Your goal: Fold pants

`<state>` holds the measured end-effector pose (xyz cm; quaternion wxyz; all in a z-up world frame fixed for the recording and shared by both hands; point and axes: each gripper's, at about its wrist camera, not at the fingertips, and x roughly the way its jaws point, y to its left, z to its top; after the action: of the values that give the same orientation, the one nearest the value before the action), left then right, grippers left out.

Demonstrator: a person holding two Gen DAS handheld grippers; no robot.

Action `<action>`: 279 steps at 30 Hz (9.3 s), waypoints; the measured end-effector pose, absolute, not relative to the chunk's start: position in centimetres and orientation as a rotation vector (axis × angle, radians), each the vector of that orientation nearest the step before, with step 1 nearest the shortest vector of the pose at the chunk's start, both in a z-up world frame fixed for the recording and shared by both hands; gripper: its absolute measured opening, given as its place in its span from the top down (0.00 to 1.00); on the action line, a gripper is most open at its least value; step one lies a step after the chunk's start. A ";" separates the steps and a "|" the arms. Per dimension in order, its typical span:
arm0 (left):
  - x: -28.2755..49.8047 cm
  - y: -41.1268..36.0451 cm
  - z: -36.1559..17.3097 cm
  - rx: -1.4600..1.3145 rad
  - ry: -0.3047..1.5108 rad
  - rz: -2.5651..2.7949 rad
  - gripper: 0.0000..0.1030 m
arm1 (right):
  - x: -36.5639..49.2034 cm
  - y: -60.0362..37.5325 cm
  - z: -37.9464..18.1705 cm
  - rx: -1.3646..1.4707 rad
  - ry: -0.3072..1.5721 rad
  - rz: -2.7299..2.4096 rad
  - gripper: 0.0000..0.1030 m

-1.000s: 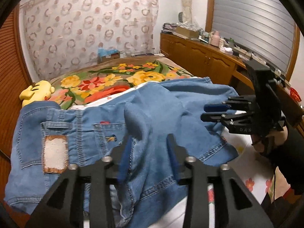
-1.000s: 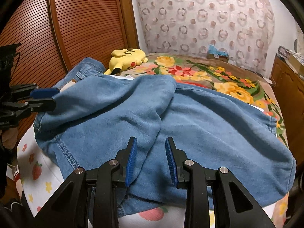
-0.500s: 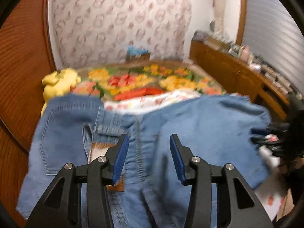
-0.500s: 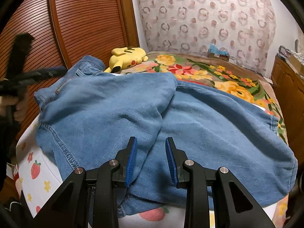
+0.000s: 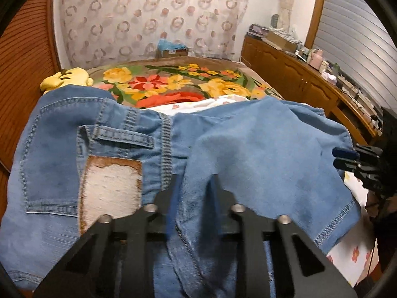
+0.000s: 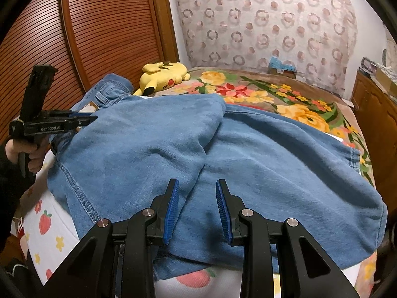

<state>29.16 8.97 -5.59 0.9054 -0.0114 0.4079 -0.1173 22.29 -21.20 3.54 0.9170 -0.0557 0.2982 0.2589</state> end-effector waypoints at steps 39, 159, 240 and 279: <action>21.4 4.9 -0.7 -0.006 0.687 -0.312 0.55 | 21.3 -19.1 4.9 -0.106 0.554 0.607 0.69; 17.6 13.1 -3.2 -0.060 0.678 -0.057 0.94 | 22.3 -40.5 2.5 0.184 0.636 0.181 0.87; 22.8 11.9 -4.4 0.022 0.740 -0.061 0.42 | 33.6 -8.8 4.7 -0.160 0.743 0.652 0.54; 14.8 14.1 -0.9 -0.127 0.648 -0.116 0.92 | 36.9 -1.0 14.1 -0.266 0.468 0.853 0.99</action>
<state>14.79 14.13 -0.91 0.9443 -0.0621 0.3181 -0.0571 36.91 -0.98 14.11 0.8755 -0.1273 0.2241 0.4087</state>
